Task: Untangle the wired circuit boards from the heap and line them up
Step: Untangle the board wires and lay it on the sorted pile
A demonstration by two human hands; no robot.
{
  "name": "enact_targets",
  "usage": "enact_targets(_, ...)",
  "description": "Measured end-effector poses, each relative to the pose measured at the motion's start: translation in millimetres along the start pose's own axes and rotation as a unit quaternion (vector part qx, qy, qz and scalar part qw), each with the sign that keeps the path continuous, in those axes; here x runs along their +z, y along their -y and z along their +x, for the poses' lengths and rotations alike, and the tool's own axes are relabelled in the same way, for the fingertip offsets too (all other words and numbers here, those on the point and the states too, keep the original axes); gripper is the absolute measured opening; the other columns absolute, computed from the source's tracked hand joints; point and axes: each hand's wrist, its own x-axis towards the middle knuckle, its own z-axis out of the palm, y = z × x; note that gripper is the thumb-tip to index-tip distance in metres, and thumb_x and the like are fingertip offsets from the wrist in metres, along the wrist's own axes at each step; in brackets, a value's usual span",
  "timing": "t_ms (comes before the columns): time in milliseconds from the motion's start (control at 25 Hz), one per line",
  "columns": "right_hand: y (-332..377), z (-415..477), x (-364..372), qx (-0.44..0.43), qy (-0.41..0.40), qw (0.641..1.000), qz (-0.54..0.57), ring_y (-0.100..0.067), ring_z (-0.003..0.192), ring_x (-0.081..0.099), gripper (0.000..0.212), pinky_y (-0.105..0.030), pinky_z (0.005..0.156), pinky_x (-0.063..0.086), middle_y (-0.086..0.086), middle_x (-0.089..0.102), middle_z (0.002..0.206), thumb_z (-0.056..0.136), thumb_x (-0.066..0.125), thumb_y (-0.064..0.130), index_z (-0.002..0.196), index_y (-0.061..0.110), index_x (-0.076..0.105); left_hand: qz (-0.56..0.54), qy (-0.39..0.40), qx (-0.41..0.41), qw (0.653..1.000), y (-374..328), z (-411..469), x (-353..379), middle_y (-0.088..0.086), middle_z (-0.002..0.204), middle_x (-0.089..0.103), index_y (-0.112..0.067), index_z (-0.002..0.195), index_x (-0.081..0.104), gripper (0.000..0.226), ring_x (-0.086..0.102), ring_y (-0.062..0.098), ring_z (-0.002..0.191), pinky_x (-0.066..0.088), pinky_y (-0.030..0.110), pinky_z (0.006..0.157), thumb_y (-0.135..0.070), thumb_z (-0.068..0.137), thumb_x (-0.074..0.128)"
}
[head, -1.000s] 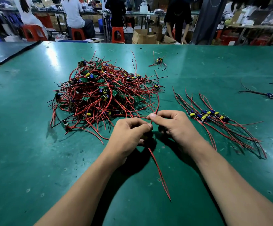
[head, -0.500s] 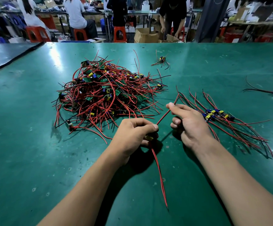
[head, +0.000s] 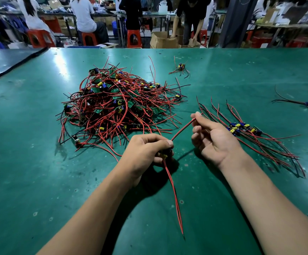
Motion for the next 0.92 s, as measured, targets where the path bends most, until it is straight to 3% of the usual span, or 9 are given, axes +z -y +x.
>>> enact_targets(160,3,-3,0,0.042,0.054,0.995,0.079,-0.004,0.052,0.061,0.008,-0.018,0.046,0.051,0.002,0.063,0.063,0.074,0.073,0.016,0.074,0.008,0.075,-0.009,0.007,-0.009,1.0,-2,-2,0,0.01,0.062,0.065,-0.004,0.069,0.07,0.015,0.064,0.016,0.051,0.044,0.016,0.042,0.001,0.083,0.068)
enact_targets(320,0,-1,-3,-0.032,0.014,0.999,-0.038,-0.004,0.051,0.063,0.01,-0.017,0.048,0.052,0.004,0.066,0.06,0.085,0.073,0.012,0.081,0.016,0.064,-0.026,-0.005,-0.012,1.0,-1,-1,-4,0.011,0.061,0.063,0.001,0.074,0.069,0.009,0.065,0.022,0.054,0.046,0.019,0.044,0.001,0.083,0.066)
enact_targets(440,0,1,-5,-0.052,0.004,0.996,-0.07,-0.006,0.048,0.06,0.018,-0.019,0.047,0.05,0.003,0.063,0.06,0.085,0.074,0.014,0.077,0.018,0.059,-0.046,-0.016,-0.013,0.999,0,0,-6,0.01,0.061,0.063,-0.002,0.071,0.068,0.014,0.065,0.023,0.054,0.043,0.028,0.055,0.001,0.084,0.064)
enact_targets(520,1,1,-6,-0.05,0.007,0.996,-0.077,-0.007,0.046,0.055,0.018,-0.019,0.045,0.048,0.003,0.06,0.059,0.088,0.072,0.018,0.076,0.016,0.059,-0.05,-0.025,-0.011,0.998,0,0,-6,0.01,0.061,0.063,-0.008,0.065,0.069,0.021,0.065,0.023,0.055,0.038,0.027,0.057,0.0,0.084,0.064)
enact_targets(640,1,3,-7,-0.053,0.0,0.991,-0.12,-0.007,0.041,0.045,0.021,-0.018,0.043,0.039,0.002,0.052,0.058,0.092,0.068,0.022,0.075,0.012,0.059,-0.075,-0.036,-0.011,0.996,0,0,-7,0.009,0.062,0.064,-0.01,0.061,0.07,0.025,0.065,0.021,0.055,0.048,0.033,0.064,0.0,0.083,0.064)
enact_targets(720,2,3,-7,-0.043,-0.009,0.987,-0.153,-0.007,0.037,0.037,0.026,-0.017,0.04,0.032,0.003,0.048,0.056,0.093,0.066,0.023,0.071,0.011,0.059,-0.09,-0.044,-0.013,0.995,-1,1,-8,0.008,0.062,0.064,-0.009,0.062,0.069,0.024,0.064,0.019,0.054,0.054,0.029,0.06,0.0,0.083,0.063)
enact_targets(800,5,1,-7,-0.008,0.012,0.992,-0.128,-0.007,0.034,0.031,0.032,-0.018,0.038,0.027,0.003,0.043,0.056,0.091,0.065,0.023,0.063,0.012,0.058,-0.098,-0.051,-0.017,0.994,-2,2,-9,0.009,0.062,0.062,-0.006,0.065,0.068,0.02,0.062,0.018,0.053,0.055,0.026,0.057,0.0,0.083,0.063)
enact_targets(920,10,-2,-5,0.03,0.099,0.994,0.024,-0.007,0.036,0.031,0.032,-0.018,0.04,0.026,0.001,0.042,0.058,0.085,0.064,0.022,0.056,0.009,0.061,-0.101,-0.027,-0.022,0.994,-3,1,-7,0.01,0.065,0.062,-0.003,0.07,0.067,0.014,0.062,0.018,0.055,0.055,0.025,0.055,0.0,0.083,0.064)
